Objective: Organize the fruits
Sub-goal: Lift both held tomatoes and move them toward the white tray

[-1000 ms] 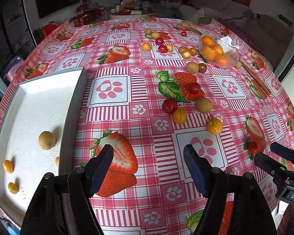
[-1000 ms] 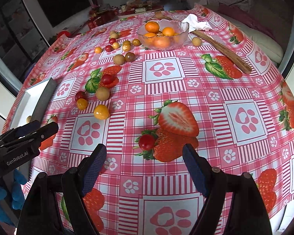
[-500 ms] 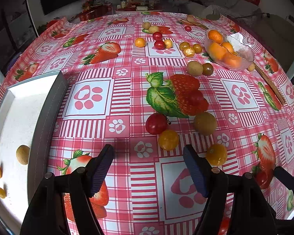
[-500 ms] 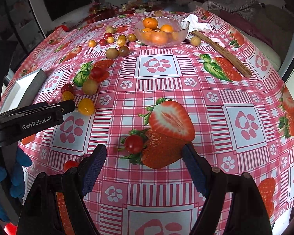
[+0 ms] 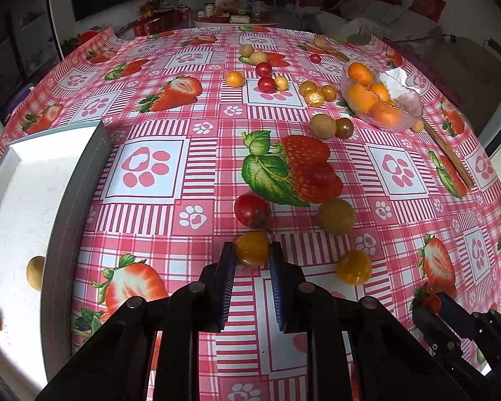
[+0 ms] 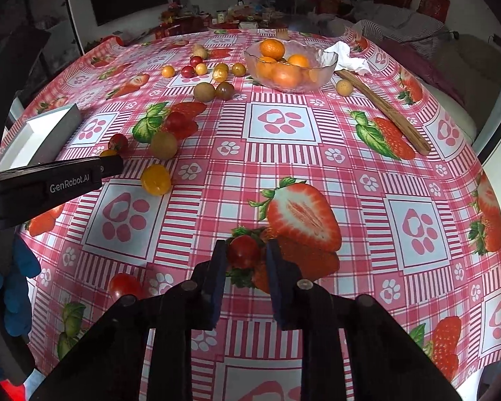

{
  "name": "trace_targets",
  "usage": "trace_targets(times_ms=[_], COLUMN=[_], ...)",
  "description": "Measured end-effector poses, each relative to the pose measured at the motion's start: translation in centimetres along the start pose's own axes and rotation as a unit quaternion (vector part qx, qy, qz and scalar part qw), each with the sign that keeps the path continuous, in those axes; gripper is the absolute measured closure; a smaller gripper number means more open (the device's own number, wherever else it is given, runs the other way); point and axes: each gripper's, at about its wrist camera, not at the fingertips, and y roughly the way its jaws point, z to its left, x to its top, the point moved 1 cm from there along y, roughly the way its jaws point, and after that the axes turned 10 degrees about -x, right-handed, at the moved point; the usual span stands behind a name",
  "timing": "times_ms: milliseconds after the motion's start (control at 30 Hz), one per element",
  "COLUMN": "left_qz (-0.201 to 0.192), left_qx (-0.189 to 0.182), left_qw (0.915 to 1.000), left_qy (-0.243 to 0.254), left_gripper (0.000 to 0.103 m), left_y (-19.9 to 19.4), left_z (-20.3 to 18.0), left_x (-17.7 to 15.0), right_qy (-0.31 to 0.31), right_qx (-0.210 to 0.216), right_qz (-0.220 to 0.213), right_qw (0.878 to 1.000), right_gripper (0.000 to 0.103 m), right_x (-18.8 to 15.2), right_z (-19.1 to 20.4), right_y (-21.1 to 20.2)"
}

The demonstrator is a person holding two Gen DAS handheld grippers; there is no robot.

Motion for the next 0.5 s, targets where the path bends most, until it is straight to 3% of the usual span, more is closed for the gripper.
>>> trace_targets(times_ms=[267, 500], left_qz=[-0.008, -0.013], left_qx=[-0.017, -0.027], left_qw=[0.9996, 0.9990], left_qy=[0.020, 0.033], left_gripper=[0.081, 0.081], left_y=[-2.9, -5.2], left_z=[0.4, 0.4], left_x=[-1.9, -3.4], right_qy=[0.050, 0.076], right_qx=[0.063, 0.078], right_qz=[0.016, 0.021], right_qw=[0.997, 0.994], right_gripper=[0.080, 0.080], right_x=[-0.8, -1.8], right_z=[-1.9, -3.3], right_y=[-0.5, -1.4])
